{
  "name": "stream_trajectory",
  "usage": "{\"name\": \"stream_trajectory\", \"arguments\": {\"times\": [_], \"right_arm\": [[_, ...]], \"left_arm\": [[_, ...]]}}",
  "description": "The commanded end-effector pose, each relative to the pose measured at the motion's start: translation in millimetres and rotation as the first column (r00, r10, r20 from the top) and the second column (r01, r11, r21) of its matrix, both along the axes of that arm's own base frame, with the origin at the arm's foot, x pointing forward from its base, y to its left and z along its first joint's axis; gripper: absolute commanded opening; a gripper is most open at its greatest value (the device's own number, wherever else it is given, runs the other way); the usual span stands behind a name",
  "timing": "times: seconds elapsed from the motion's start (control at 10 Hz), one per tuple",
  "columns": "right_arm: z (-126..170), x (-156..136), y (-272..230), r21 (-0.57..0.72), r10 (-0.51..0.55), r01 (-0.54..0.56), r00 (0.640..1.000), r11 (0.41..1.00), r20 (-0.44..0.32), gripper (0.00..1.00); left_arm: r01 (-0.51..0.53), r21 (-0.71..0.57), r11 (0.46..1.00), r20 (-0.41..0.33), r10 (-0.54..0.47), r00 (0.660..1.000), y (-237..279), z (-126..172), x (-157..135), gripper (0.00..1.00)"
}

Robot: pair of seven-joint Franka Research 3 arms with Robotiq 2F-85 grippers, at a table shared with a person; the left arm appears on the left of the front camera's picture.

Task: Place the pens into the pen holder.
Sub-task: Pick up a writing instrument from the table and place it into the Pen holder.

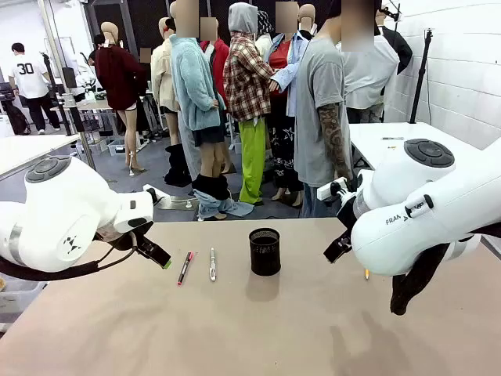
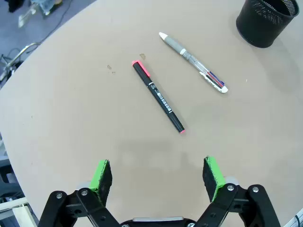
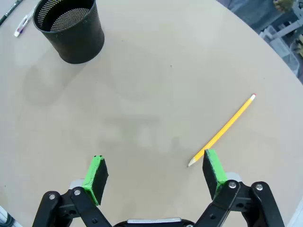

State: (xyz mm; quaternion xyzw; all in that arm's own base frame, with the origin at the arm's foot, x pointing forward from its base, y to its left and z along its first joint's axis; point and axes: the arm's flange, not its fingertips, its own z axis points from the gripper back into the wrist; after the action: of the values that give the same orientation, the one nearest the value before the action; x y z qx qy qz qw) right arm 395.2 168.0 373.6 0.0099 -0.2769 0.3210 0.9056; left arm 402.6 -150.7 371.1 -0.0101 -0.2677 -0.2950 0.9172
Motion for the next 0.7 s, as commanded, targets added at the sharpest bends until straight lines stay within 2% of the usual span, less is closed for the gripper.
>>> {"name": "stream_trajectory", "arguments": {"times": [0.0,0.6], "right_arm": [[0.0,0.0,0.0,0.000,0.000,0.000,1.000,1.000,0.000,1.00],[0.0,0.0,0.0,0.000,0.000,0.000,1.000,1.000,0.000,1.00]], "left_arm": [[0.000,0.000,1.000,0.000,0.000,1.000,0.0,0.1,0.0,1.00],[0.000,0.000,1.000,0.000,0.000,1.000,0.0,0.1,0.0,1.00]]}}
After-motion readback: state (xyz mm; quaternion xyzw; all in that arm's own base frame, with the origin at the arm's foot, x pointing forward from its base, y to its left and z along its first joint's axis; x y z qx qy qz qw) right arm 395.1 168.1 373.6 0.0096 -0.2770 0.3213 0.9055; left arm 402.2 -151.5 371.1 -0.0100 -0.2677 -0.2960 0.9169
